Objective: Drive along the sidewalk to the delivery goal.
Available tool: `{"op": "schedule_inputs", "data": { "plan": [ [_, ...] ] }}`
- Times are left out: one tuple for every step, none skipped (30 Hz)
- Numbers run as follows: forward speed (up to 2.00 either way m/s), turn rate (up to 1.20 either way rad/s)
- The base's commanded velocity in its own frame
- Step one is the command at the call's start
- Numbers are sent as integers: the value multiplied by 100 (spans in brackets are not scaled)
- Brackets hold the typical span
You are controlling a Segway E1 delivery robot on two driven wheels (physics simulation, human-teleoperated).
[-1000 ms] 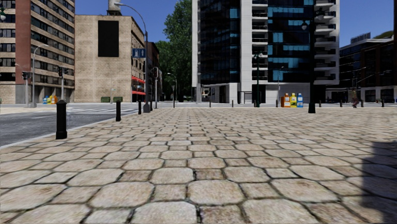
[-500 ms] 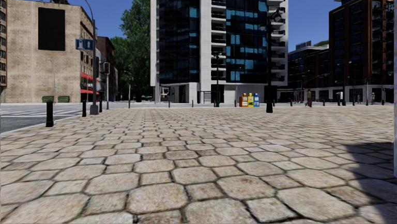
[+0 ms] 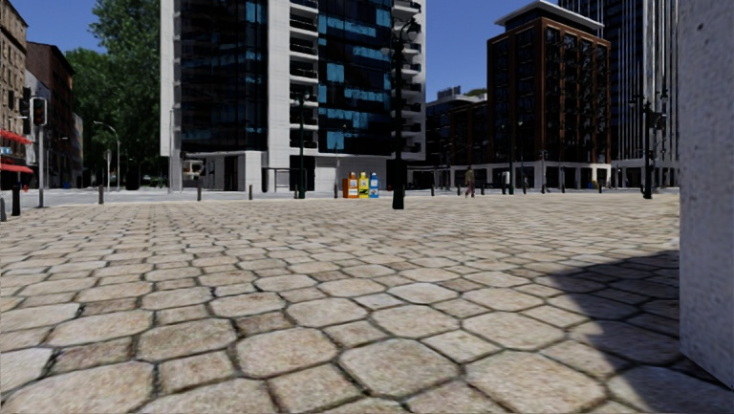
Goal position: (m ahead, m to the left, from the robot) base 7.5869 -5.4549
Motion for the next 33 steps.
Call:
{"op": "schedule_inputs", "data": {
  "plan": [
    [158,-62],
    [158,-61],
    [158,-61],
    [158,-60],
    [159,-56],
    [159,-54],
    [160,-53],
    [160,-53],
    [160,-53],
    [161,-53],
    [161,-53],
    [162,-53],
    [162,-53],
    [162,-53],
    [162,-53],
    [162,-53],
    [162,-53],
    [162,-53],
    [162,-53],
    [162,-53],
    [162,-53],
    [162,-53],
    [162,-53],
    [162,-53],
    [162,-53],
    [162,-53],
    [162,-53],
    [162,-53],
    [162,-53],
    [162,-53],
    [162,-53],
    [162,-53],
    [162,-53]
  ]
}}
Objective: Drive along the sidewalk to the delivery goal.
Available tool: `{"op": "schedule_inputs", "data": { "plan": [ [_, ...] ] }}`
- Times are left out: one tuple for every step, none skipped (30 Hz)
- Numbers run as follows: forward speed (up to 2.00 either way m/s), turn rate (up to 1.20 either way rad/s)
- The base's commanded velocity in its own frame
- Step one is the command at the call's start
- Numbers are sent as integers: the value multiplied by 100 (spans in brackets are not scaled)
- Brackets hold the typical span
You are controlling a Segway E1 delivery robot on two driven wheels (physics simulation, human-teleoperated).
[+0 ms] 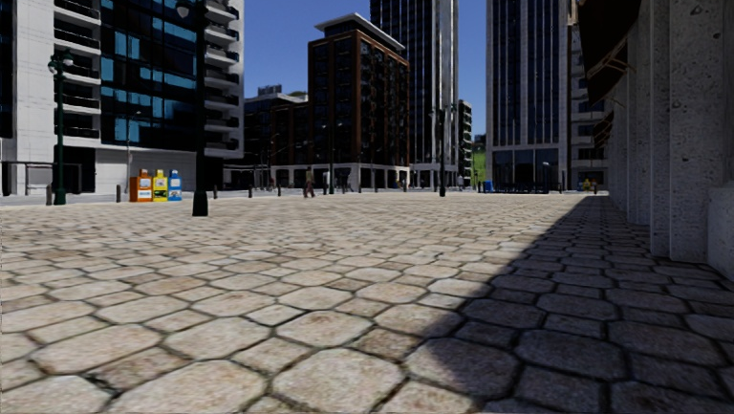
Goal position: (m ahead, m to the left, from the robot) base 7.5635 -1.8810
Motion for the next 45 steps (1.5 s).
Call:
{"op": "schedule_inputs", "data": {
  "plan": [
    [162,-53],
    [162,-53],
    [162,-53],
    [162,-53],
    [162,-47],
    [162,-39],
    [162,-35],
    [163,-35],
    [163,-35],
    [163,-35],
    [163,-35],
    [163,-36],
    [163,-38],
    [163,-38],
    [163,-39],
    [163,-39],
    [163,-40],
    [163,-40],
    [163,-40],
    [163,-40],
    [163,-40],
    [163,-40],
    [163,-40],
    [163,-40],
    [164,-37],
    [165,0],
    [165,0],
    [166,0],
    [166,0],
    [166,0],
    [166,0],
    [166,0],
    [166,0],
    [166,0],
    [166,0],
    [166,0],
    [166,0],
    [166,0],
    [166,0],
    [166,0],
    [166,0],
    [166,0],
    [166,0],
    [166,0],
    [173,0]
  ]
}}
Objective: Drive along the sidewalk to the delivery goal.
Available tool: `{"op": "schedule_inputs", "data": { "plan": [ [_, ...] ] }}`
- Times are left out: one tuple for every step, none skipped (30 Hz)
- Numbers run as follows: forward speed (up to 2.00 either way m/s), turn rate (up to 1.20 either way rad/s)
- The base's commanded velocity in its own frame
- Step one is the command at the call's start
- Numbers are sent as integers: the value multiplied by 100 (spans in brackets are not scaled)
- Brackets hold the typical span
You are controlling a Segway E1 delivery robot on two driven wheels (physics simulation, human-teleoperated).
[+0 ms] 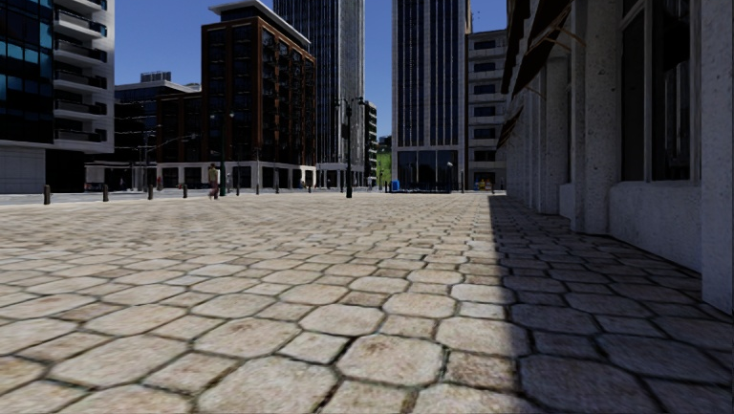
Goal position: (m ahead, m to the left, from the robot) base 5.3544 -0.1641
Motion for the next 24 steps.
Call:
{"op": "schedule_inputs", "data": {
  "plan": [
    [200,0],
    [200,0],
    [200,0],
    [200,0],
    [200,0],
    [200,0],
    [200,0],
    [200,0],
    [200,0],
    [200,0],
    [200,0],
    [200,0],
    [200,0],
    [200,0],
    [200,0],
    [200,0],
    [200,0],
    [200,0],
    [200,0],
    [200,0],
    [200,0],
    [200,0],
    [200,0],
    [200,0]
  ]
}}
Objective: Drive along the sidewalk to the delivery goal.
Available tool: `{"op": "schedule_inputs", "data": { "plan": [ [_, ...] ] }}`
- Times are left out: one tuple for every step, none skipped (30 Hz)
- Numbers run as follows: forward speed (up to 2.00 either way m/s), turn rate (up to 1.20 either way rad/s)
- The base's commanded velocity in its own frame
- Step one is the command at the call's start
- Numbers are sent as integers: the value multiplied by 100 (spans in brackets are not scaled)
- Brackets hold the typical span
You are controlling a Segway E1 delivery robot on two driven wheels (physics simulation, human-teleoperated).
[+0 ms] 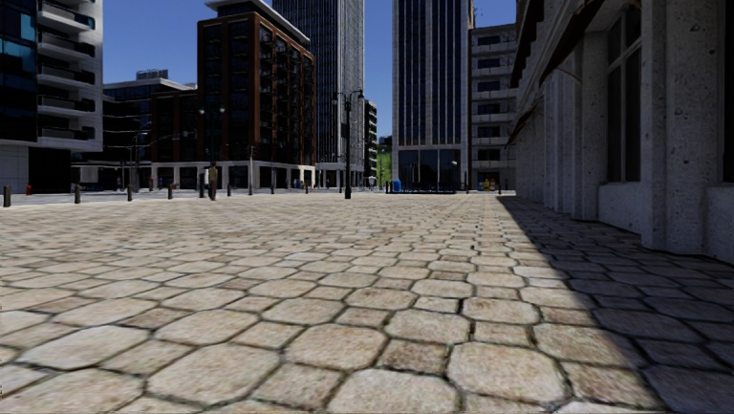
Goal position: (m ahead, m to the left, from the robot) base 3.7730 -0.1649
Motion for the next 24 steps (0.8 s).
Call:
{"op": "schedule_inputs", "data": {
  "plan": [
    [200,0],
    [200,0],
    [200,0],
    [200,0],
    [200,0],
    [200,0],
    [200,0],
    [200,0],
    [200,0],
    [200,0],
    [200,0],
    [200,0],
    [200,0],
    [200,0],
    [200,0],
    [200,0],
    [200,0],
    [200,0],
    [200,0],
    [200,0],
    [200,0],
    [200,0],
    [200,0],
    [200,0]
  ]
}}
